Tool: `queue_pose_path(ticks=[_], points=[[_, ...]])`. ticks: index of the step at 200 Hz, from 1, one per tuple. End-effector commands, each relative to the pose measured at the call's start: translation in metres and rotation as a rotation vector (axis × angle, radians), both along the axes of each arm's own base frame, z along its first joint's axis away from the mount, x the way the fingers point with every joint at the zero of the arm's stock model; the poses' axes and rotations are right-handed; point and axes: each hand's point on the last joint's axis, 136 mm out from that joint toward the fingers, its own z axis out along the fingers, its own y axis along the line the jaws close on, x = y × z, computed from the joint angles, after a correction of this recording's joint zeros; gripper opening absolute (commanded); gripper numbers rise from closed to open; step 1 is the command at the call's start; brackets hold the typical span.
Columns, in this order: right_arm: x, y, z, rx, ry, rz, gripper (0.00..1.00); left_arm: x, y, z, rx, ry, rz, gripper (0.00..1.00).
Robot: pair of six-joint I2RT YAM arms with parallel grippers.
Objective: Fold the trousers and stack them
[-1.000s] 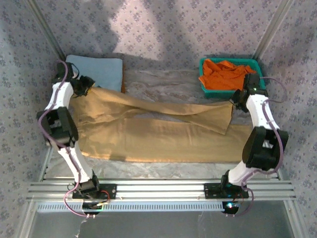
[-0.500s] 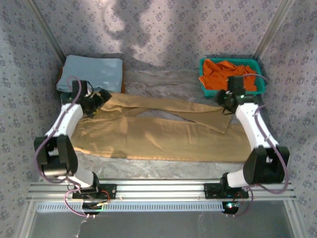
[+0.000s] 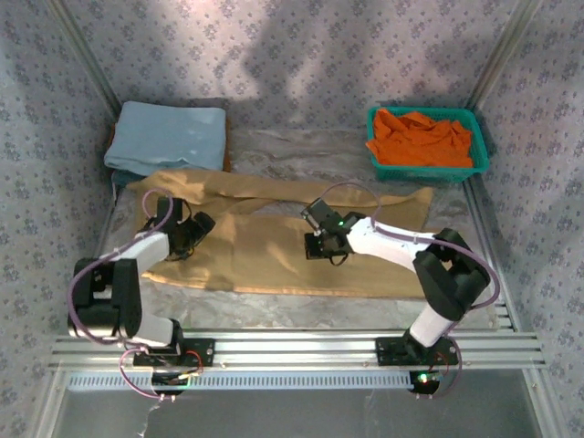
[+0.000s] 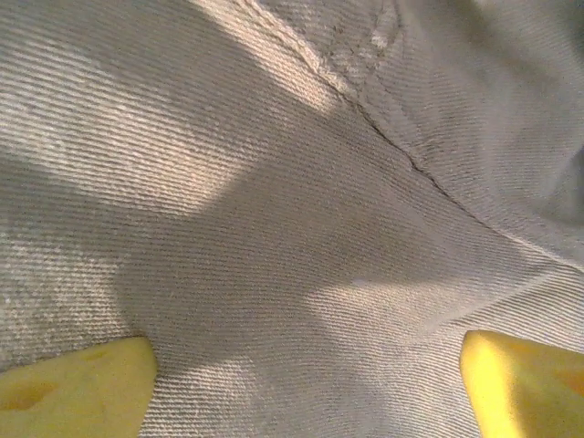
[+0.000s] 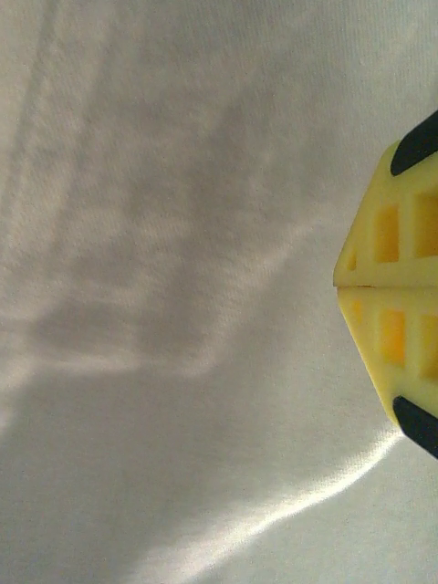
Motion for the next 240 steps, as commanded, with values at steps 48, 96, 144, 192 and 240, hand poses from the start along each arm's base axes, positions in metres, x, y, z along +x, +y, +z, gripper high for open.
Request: queue_pose_path(ticks=[48,96,144,192,240], points=[[-0.075,-0.035,-0.038,-0.026,0.167,0.001,0.05,-0.152,0.009,-0.026,-0.085,0.199,0.213,0.82],[-0.13,-0.03,-0.023,0.077,0.288,0.055,0.05,-0.163,0.006,0.006,-0.134,0.093,0.216,0.79],[-0.034,-0.086,0.082,0.083,-0.014,-0.13,0.24,-0.058,-0.016,0.094,0.068,-0.042,-0.116,0.79],[0.073,-0.161,0.074,0.111,-0.061,-0.453,0.27,0.052,-0.167,0.148,0.36,-0.214,-0.705,0.78],[0.108,-0.181,0.036,0.189,0.024,-0.547,0.45,0.118,-0.281,0.115,0.55,-0.267,-1.106,0.79]])
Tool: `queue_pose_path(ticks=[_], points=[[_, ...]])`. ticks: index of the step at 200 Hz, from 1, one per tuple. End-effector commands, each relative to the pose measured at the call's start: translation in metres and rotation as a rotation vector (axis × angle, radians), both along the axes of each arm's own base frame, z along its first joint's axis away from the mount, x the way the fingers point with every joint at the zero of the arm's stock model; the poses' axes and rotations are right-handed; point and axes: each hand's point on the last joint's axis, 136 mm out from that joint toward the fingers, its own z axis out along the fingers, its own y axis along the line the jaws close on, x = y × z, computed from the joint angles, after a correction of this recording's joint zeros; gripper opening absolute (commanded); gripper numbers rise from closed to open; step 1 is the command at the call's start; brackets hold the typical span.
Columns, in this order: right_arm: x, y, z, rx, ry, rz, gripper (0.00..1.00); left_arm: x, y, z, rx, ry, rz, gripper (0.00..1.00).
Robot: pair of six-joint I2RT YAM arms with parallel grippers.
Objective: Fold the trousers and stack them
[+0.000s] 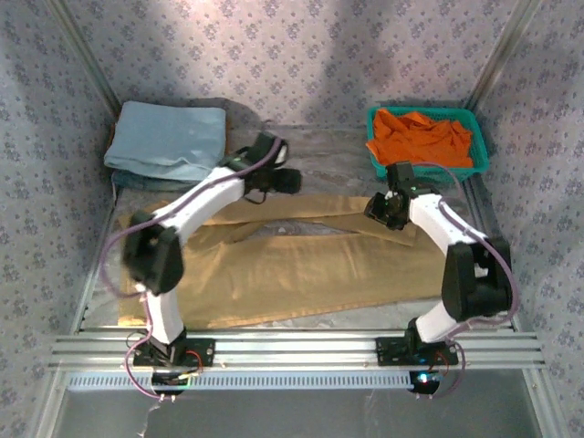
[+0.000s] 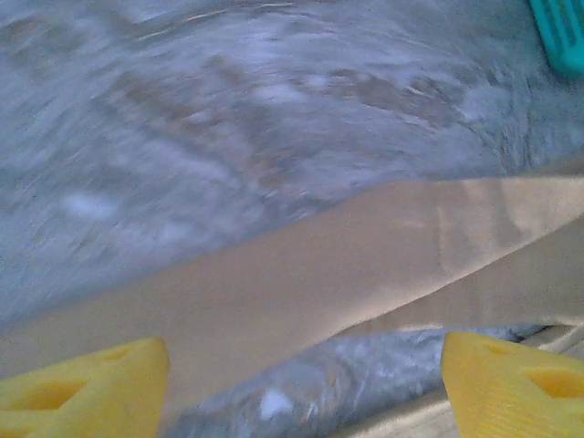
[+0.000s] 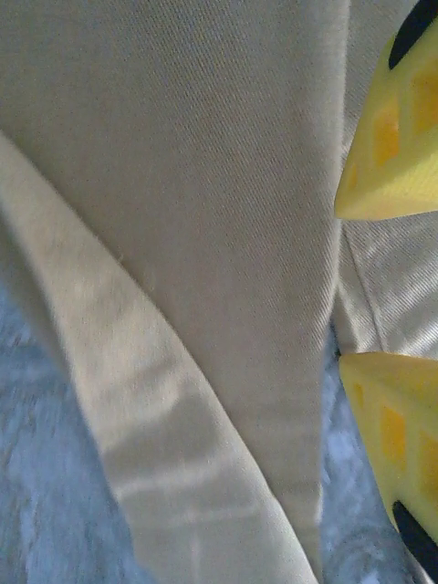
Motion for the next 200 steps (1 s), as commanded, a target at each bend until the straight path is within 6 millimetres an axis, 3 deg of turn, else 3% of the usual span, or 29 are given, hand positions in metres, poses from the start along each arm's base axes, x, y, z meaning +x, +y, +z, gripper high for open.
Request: queue_pose_path(ticks=[1,26,45,84,107,122,146,200], points=[[0.016,0.0,0.002,0.07,-0.018,-0.001,0.45,0.021,-0.019,-0.023,0.179,-0.038,-0.187,0.8],[0.014,-0.001,-0.009,0.102,-0.002,0.0,0.46,0.039,-0.029,-0.059,0.275,0.044,-0.282,0.82],[0.01,-0.002,-0.012,0.111,0.004,0.005,0.46,0.038,-0.023,-0.087,0.335,0.116,-0.302,0.81],[0.009,0.003,-0.01,0.128,-0.009,0.023,0.47,0.028,-0.011,-0.123,0.335,0.177,-0.299,0.75],[0.008,0.005,-0.009,0.115,-0.017,0.033,0.47,0.024,-0.011,-0.14,0.284,0.232,-0.297,0.59],[0.006,0.004,-0.01,0.097,-0.019,0.034,0.46,0.024,-0.011,-0.14,0.264,0.234,-0.292,0.4],[0.004,0.005,-0.019,0.08,-0.002,0.038,0.44,0.028,-0.011,-0.124,0.243,0.194,-0.274,0.13],[0.001,0.002,-0.052,0.055,0.07,0.011,0.33,0.029,-0.013,-0.081,0.204,0.136,-0.273,0.12]])
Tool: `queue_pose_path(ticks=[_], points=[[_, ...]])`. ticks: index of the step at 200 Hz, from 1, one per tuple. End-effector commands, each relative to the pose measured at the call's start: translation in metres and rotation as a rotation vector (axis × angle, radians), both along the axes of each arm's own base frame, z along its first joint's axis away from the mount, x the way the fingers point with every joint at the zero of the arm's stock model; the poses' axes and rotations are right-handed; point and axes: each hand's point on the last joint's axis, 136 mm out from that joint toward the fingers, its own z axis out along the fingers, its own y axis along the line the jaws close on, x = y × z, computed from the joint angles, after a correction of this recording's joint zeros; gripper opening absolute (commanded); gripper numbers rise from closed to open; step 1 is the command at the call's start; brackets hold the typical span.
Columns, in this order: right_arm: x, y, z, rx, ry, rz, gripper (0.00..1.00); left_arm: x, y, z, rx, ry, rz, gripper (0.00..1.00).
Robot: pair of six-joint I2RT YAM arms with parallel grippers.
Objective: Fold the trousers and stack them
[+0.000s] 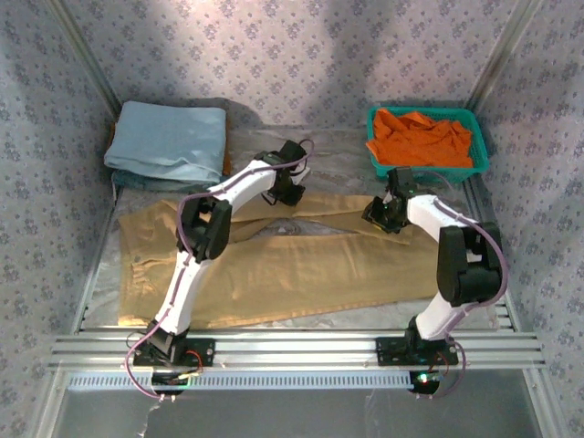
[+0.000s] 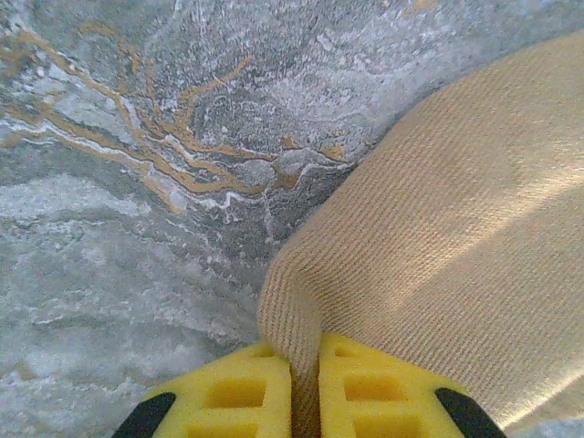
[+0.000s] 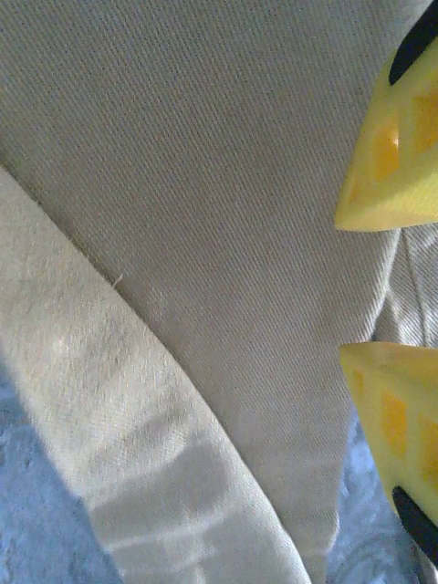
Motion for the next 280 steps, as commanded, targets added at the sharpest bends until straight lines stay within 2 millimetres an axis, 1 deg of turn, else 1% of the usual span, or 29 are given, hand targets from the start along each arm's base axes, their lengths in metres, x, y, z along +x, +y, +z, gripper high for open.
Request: queue_pose_path(ticks=[1,46,80,94,108,116,140,154,169,181,189,198,212,220,240,250,280], points=[[-0.005,-0.006,-0.018,-0.034,0.043,-0.014,0.33,0.003,0.0,0.046,-0.059,-0.057,0.003,0.13],[-0.01,-0.019,-0.028,-0.034,0.075,-0.054,0.23,0.006,0.004,0.062,-0.097,-0.054,0.008,0.12],[-0.012,-0.023,-0.031,-0.029,0.079,-0.062,0.22,0.008,0.004,0.072,-0.165,-0.028,0.009,0.23],[-0.012,-0.023,-0.032,-0.026,0.082,-0.06,0.21,0.008,0.004,0.07,-0.183,-0.009,0.007,0.33],[-0.012,-0.022,-0.032,-0.02,0.08,-0.058,0.22,0.007,0.003,0.066,-0.205,0.015,0.003,0.38],[-0.011,-0.021,-0.032,-0.019,0.079,-0.057,0.22,0.006,0.002,0.062,-0.208,0.026,0.006,0.38],[-0.01,-0.02,-0.031,-0.013,0.076,-0.054,0.22,0.005,0.002,0.051,-0.209,0.057,0.003,0.39],[-0.01,-0.02,-0.03,-0.011,0.074,-0.054,0.22,0.003,0.001,0.047,-0.214,0.067,-0.001,0.39],[-0.009,-0.02,-0.029,-0.013,0.07,-0.053,0.22,0.003,0.001,0.044,-0.207,0.07,0.003,0.29],[-0.009,-0.02,-0.029,-0.011,0.069,-0.054,0.22,0.003,0.001,0.047,-0.213,0.067,0.002,0.22],[-0.009,-0.02,-0.028,-0.012,0.069,-0.055,0.22,0.002,0.001,0.046,-0.21,0.068,-0.001,0.21],[-0.009,-0.02,-0.029,-0.013,0.07,-0.053,0.22,0.002,0.003,0.047,-0.197,0.064,-0.003,0.23],[-0.009,-0.02,-0.027,-0.009,0.066,-0.053,0.22,0.001,0.007,0.045,-0.159,0.053,-0.006,0.35],[-0.009,-0.019,-0.027,-0.008,0.065,-0.051,0.23,0.001,0.011,0.044,-0.135,0.044,0.0,0.4],[-0.009,-0.018,-0.026,-0.006,0.061,-0.05,0.23,0.0,0.018,0.037,-0.076,0.035,0.002,0.4],[-0.009,-0.018,-0.026,-0.006,0.062,-0.05,0.23,-0.002,0.02,0.035,-0.062,0.034,0.0,0.38],[-0.009,-0.018,-0.025,-0.008,0.059,-0.049,0.22,-0.003,0.018,0.026,-0.055,0.049,-0.003,0.23]])
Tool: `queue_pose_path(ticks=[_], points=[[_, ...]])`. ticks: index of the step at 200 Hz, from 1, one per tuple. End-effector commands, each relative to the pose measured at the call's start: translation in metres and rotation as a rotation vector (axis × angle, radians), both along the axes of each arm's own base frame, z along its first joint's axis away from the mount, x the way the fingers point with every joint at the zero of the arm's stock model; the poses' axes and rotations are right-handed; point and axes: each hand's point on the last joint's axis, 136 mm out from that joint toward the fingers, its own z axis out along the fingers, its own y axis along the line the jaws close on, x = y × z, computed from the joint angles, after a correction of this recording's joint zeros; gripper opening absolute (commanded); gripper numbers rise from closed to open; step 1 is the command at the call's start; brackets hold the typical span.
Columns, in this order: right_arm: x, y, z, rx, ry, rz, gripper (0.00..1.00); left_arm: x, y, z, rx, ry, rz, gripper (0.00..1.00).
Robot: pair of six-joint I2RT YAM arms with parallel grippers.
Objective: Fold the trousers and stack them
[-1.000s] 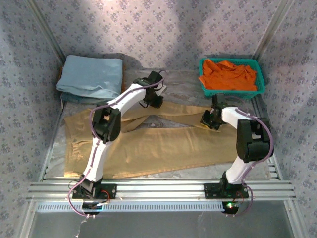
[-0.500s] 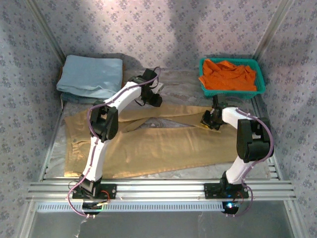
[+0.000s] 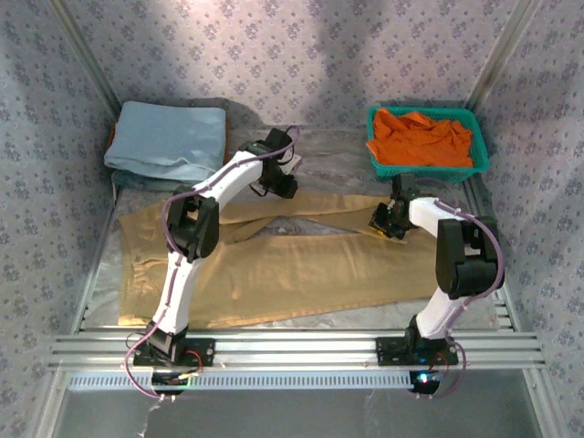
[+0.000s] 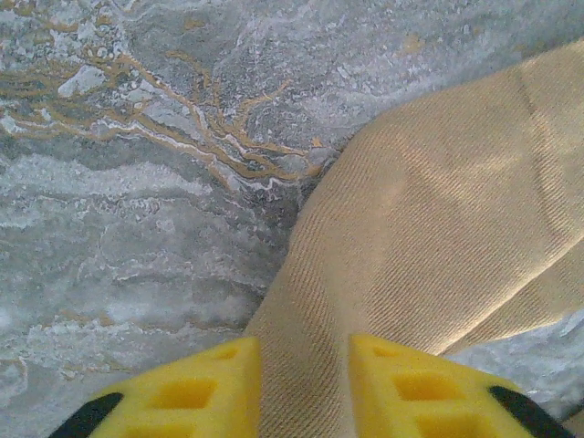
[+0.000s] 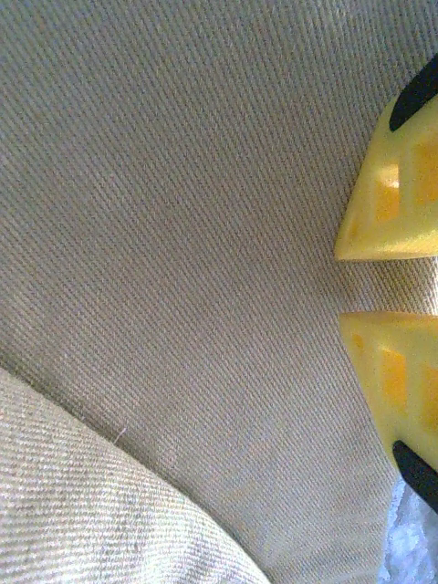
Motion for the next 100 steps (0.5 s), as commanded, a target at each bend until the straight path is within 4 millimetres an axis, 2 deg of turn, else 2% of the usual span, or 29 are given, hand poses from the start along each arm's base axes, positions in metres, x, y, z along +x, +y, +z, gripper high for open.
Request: queue_pose_path(ticks=[1,15,33,48,66,100], points=[[-0.003,0.0,0.0,0.004,0.005,0.001,0.22,-0.007,0.003,-0.006,0.035,0.014,-0.016,0.22],[-0.003,-0.001,0.001,-0.002,0.005,0.001,0.22,-0.007,0.002,-0.009,0.036,0.02,-0.017,0.17],[-0.004,-0.002,0.001,-0.002,0.005,-0.001,0.22,-0.009,0.003,-0.012,0.042,0.027,-0.017,0.17],[-0.003,-0.002,0.003,-0.003,0.0,-0.001,0.22,-0.01,0.006,-0.013,0.058,0.029,-0.018,0.3],[-0.003,-0.002,0.003,-0.002,-0.002,-0.003,0.22,-0.011,0.009,-0.016,0.071,0.03,-0.013,0.32],[-0.003,-0.001,0.005,-0.001,-0.006,-0.001,0.21,-0.012,0.011,-0.021,0.084,0.032,-0.012,0.18]])
